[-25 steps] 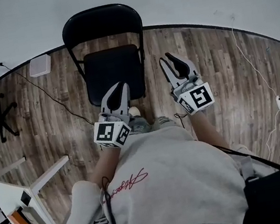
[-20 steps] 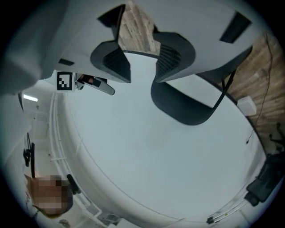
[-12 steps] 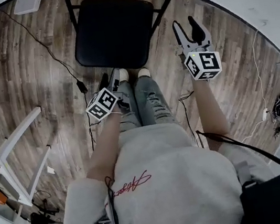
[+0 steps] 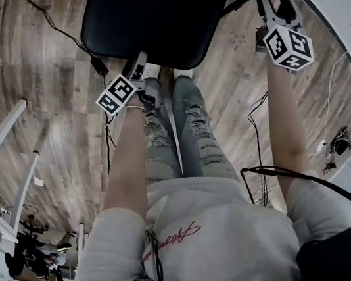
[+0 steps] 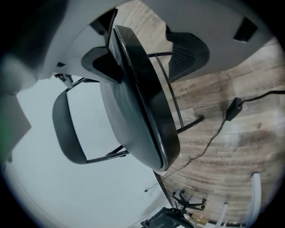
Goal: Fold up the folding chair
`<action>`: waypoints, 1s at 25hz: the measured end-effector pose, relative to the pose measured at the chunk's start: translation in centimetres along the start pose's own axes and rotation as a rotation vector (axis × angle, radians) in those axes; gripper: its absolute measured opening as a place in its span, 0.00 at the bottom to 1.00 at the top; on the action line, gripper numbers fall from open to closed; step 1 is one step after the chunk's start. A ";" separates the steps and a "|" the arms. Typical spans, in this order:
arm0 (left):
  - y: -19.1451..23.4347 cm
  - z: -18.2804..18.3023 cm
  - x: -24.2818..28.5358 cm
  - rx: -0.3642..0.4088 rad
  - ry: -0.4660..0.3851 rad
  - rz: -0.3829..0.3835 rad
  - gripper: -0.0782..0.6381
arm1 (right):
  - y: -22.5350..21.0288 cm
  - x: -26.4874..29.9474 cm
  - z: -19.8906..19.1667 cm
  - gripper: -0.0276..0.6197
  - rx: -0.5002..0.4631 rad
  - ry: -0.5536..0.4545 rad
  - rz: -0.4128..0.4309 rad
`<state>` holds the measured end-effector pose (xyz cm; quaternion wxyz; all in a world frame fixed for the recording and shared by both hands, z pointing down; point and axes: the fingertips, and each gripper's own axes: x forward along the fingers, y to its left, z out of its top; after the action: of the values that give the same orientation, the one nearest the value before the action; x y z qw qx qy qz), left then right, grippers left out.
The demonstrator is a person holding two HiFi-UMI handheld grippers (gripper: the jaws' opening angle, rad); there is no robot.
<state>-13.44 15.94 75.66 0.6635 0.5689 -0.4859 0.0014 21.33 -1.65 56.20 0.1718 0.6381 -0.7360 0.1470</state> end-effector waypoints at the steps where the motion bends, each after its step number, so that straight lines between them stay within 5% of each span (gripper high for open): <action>1: -0.1 -0.2 0.0 -0.015 0.007 -0.076 0.60 | 0.1 0.7 -0.2 0.40 0.003 -0.006 0.012; 5: -1.5 0.2 1.2 -0.035 0.047 -0.322 0.60 | 0.3 2.9 -0.4 0.40 0.032 -0.029 0.052; 9: -3.6 1.8 4.0 -0.071 0.061 -0.468 0.60 | 0.0 4.8 -0.4 0.40 0.043 -0.029 0.079; 12: -4.0 1.6 4.0 -0.098 0.056 -0.517 0.60 | 0.2 6.0 -0.7 0.39 0.024 0.013 0.115; 16: -4.5 1.5 3.4 -0.144 0.069 -0.565 0.53 | -0.6 6.6 0.0 0.08 0.103 0.016 0.092; 21: -5.5 1.4 3.0 -0.205 0.097 -0.576 0.50 | -0.8 6.1 1.0 0.06 0.211 -0.005 0.113; 25: -9.9 3.7 1.0 -0.174 0.086 -0.602 0.43 | -1.4 5.8 3.7 0.06 0.289 -0.057 0.092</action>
<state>-9.80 9.15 68.42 0.7003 0.6277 -0.2654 -0.2124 21.78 -8.67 55.41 0.0505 0.6255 -0.7403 0.2411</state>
